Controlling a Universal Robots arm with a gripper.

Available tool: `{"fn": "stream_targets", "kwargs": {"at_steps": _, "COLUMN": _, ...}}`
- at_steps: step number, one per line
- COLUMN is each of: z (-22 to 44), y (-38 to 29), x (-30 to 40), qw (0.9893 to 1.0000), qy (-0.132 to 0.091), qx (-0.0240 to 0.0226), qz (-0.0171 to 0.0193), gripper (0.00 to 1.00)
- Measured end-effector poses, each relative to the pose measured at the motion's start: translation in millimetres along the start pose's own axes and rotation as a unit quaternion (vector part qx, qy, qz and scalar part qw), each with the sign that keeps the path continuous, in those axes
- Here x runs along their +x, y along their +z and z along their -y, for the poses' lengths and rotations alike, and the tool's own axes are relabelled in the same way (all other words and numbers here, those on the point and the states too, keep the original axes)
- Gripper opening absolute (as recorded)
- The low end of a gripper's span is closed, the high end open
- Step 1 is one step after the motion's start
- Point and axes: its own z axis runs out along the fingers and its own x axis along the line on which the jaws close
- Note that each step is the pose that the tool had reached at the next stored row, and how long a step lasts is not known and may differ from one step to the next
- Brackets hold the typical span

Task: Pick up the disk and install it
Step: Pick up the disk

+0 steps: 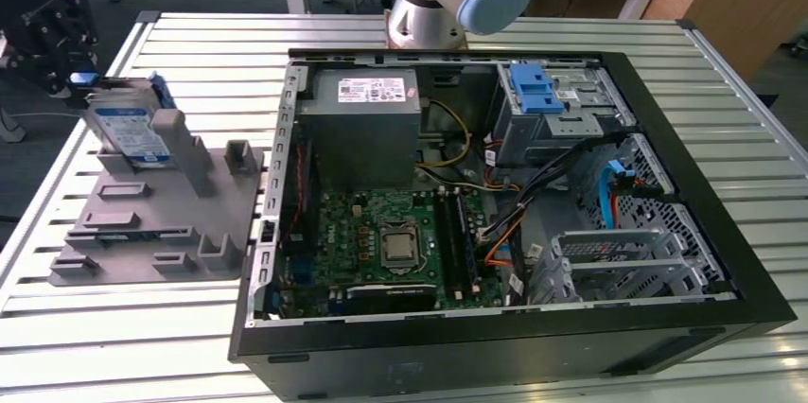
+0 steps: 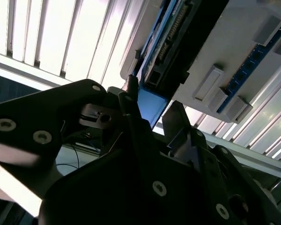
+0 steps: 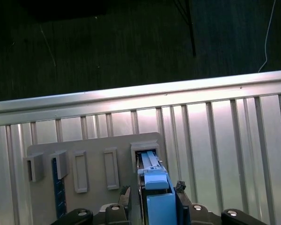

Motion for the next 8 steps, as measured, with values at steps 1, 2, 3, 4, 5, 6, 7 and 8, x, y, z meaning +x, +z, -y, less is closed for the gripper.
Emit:
{"fn": "stream_targets", "kwargs": {"at_steps": 1, "z": 0.0, "y": 0.1, "x": -0.2, "qw": 1.0000, "qy": 0.000, "qx": 0.0000, "qz": 0.0000, "gripper": 0.44}}
{"fn": "stream_targets", "kwargs": {"at_steps": 2, "z": -0.2, "y": 0.4, "x": -0.9, "qw": 1.0000, "qy": 0.000, "qx": 0.0001, "qz": 0.0001, "gripper": 0.49}}
{"fn": "stream_targets", "kwargs": {"at_steps": 3, "z": -0.4, "y": 0.7, "x": -1.7, "qw": 1.0000, "qy": 0.000, "qx": 0.0001, "qz": 0.0001, "gripper": 0.49}}
{"fn": "stream_targets", "kwargs": {"at_steps": 4, "z": -0.7, "y": 1.2, "x": -2.4, "qw": 1.0000, "qy": 0.000, "qx": 0.0001, "qz": 0.0001, "gripper": 0.49}}
{"fn": "stream_targets", "kwargs": {"at_steps": 5, "z": -1.1, "y": 1.8, "x": -2.6, "qw": 1.0000, "qy": 0.000, "qx": 0.0001, "qz": 0.0001, "gripper": 0.49}}
{"fn": "stream_targets", "kwargs": {"at_steps": 6, "z": -1.6, "y": 2.4, "x": -2.6, "qw": 1.0000, "qy": 0.000, "qx": -0.0001, "qz": 0.0000, "gripper": 0.49}}
{"fn": "stream_targets", "kwargs": {"at_steps": 7, "z": -2.2, "y": 3.4, "x": -2.6, "qw": 1.0000, "qy": 0.000, "qx": 0.0000, "qz": 0.0000, "gripper": 0.49}}
{"fn": "stream_targets", "kwargs": {"at_steps": 8, "z": -2.6, "y": 4.2, "x": -2.6, "qw": 1.0000, "qy": 0.000, "qx": 0.0000, "qz": 0.0000, "gripper": 0.49}}
